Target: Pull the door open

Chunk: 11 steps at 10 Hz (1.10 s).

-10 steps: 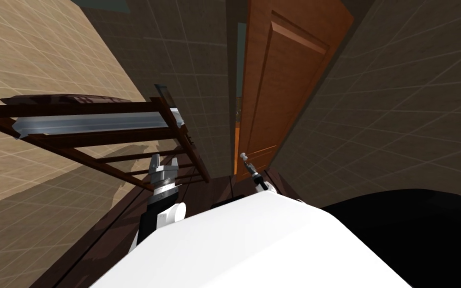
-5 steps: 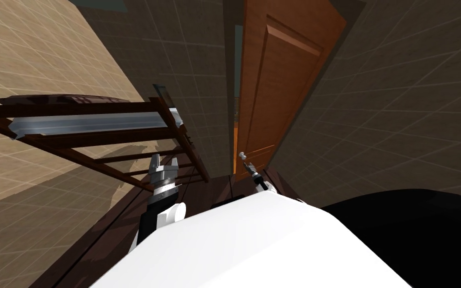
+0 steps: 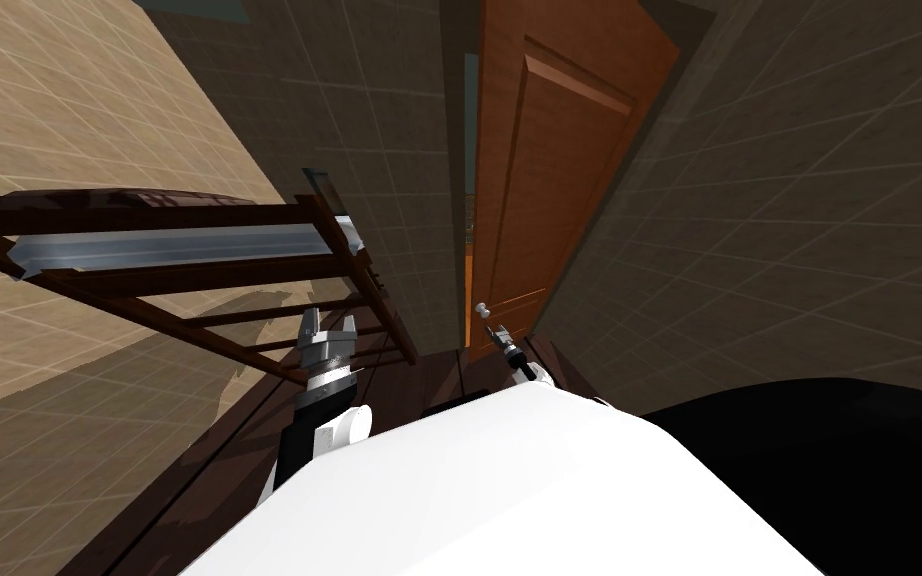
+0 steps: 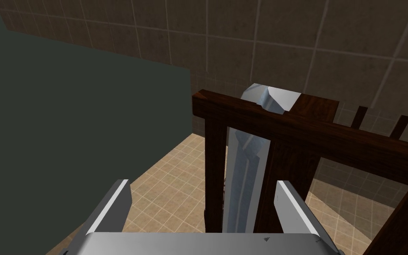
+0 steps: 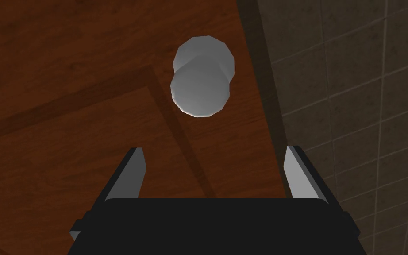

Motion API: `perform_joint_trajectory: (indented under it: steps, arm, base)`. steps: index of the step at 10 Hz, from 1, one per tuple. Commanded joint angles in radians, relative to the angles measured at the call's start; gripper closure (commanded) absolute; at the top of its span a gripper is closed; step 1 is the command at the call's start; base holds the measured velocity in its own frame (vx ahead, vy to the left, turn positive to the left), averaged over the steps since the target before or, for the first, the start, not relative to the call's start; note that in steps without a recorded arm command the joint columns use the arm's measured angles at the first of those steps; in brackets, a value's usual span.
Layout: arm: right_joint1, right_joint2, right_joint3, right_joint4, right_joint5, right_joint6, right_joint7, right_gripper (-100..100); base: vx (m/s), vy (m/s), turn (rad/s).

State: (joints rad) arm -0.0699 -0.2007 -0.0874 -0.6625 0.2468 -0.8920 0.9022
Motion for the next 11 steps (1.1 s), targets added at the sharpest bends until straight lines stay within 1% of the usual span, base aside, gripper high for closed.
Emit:
perform_joint_trajectory:
  steps: [1, 2, 7, 10, 11]
  arm:
    - [-0.001, -0.001, -0.002, 0.002, 0.017, -0.002, 0.05, -100]
    - [-0.001, -0.001, -0.002, 0.002, 0.017, -0.002, 0.065, -100]
    - [-0.004, -0.004, -0.008, 0.008, 0.059, -0.01, 0.207, -100]
    - [-0.005, -0.006, -0.01, 0.011, 0.075, -0.013, 0.256, -100]
    - [-0.005, -0.005, -0.009, 0.01, 0.072, -0.012, 0.244, -100]
  base:
    - [-0.032, -0.015, -0.033]
    - [-0.023, -0.012, -0.011]
    - [-0.025, -0.02, -0.025]
    - [-0.022, -0.018, -0.017]
    - [-0.008, -0.009, -0.003]
